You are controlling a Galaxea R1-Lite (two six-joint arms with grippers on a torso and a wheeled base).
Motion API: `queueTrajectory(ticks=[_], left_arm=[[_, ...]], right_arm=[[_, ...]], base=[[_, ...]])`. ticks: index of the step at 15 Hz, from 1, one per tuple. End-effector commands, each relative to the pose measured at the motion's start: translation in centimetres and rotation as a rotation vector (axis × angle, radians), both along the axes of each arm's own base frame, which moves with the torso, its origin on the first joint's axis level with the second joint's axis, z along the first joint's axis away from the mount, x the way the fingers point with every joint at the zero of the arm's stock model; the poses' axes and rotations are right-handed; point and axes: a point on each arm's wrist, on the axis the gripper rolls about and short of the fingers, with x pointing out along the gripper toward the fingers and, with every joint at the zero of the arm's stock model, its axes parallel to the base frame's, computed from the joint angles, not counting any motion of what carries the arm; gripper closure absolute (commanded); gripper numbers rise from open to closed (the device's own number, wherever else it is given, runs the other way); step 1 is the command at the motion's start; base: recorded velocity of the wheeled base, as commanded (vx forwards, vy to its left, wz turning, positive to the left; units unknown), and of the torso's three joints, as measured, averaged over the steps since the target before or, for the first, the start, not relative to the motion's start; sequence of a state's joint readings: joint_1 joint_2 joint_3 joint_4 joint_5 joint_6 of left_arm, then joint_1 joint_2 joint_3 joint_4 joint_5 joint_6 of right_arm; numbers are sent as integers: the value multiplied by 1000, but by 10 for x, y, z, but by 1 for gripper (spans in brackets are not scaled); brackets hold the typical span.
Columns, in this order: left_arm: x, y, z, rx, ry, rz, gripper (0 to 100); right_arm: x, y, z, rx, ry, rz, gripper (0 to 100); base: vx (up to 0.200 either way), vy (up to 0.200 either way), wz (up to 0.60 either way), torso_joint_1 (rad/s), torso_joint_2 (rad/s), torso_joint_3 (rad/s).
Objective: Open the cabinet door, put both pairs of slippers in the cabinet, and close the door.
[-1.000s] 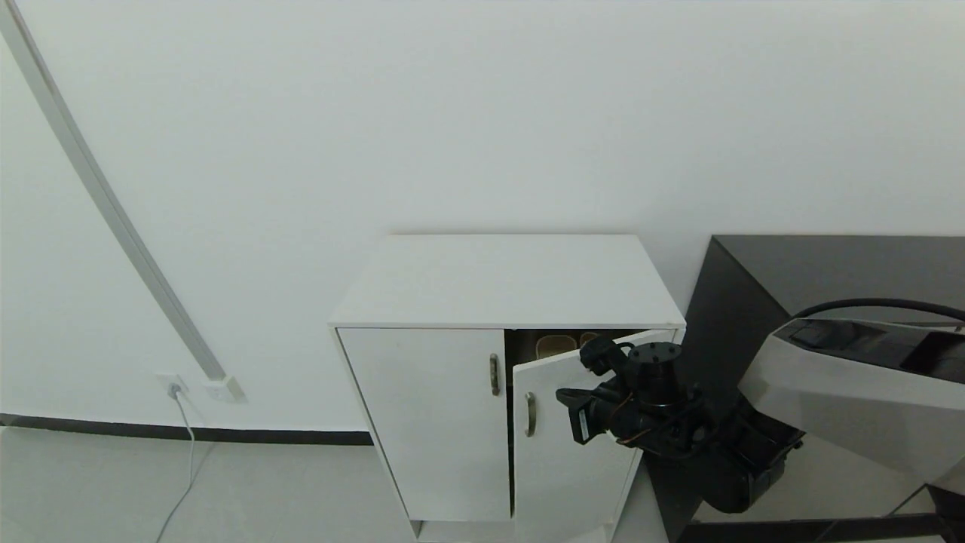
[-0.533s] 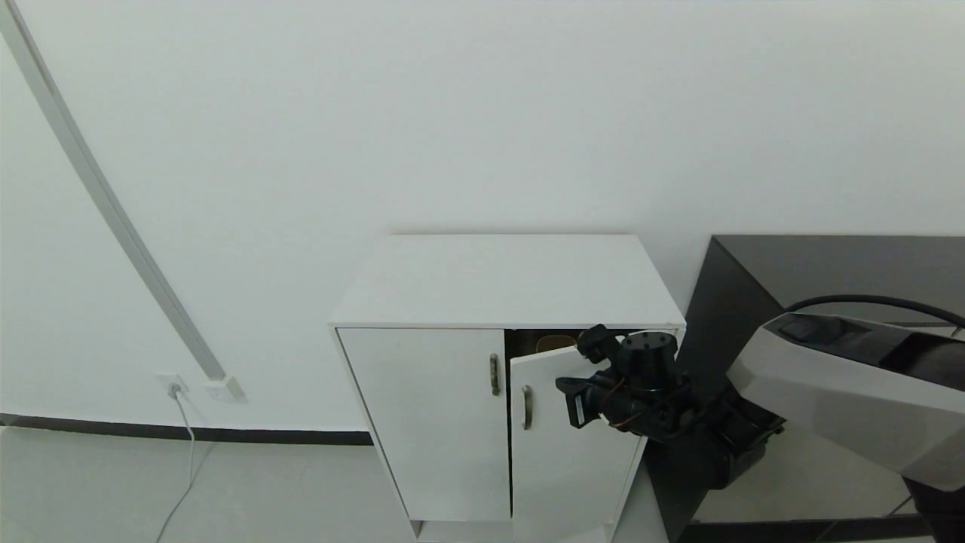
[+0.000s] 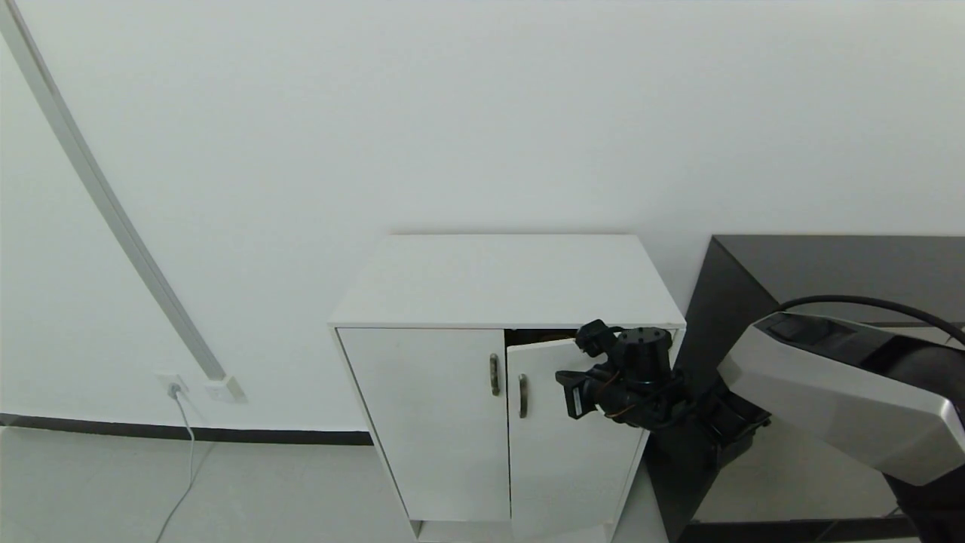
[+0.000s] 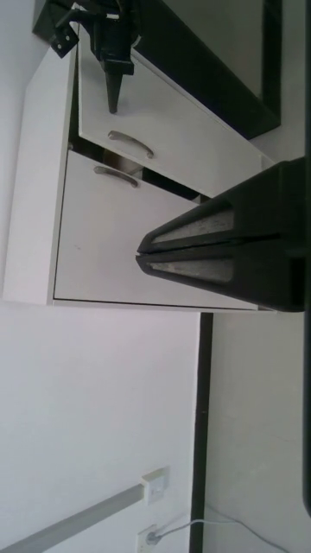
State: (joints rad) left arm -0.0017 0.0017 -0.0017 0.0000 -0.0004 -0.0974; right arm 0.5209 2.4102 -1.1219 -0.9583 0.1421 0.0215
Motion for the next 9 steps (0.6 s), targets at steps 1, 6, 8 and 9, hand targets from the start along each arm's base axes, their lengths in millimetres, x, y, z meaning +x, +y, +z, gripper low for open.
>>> queueTrajectory(ticks=[1, 6, 8, 9], left_arm=[[0, 0, 0, -1, 2, 1, 100], [0, 0, 0, -1, 2, 1, 100], [0, 0, 0, -1, 2, 1, 100], [0, 0, 0, -1, 2, -1, 100]], right_arm=[[7, 2, -6, 0, -6, -12, 100], [17, 5, -8, 2, -28, -38, 100], [24, 6, -8, 7, -33, -46, 100], [24, 6, -8, 7, -33, -46, 100]], base=[[0, 0, 0, 0, 0, 0], [0, 0, 0, 0, 0, 0], [0, 0, 0, 0, 0, 0], [0, 0, 0, 0, 0, 0]])
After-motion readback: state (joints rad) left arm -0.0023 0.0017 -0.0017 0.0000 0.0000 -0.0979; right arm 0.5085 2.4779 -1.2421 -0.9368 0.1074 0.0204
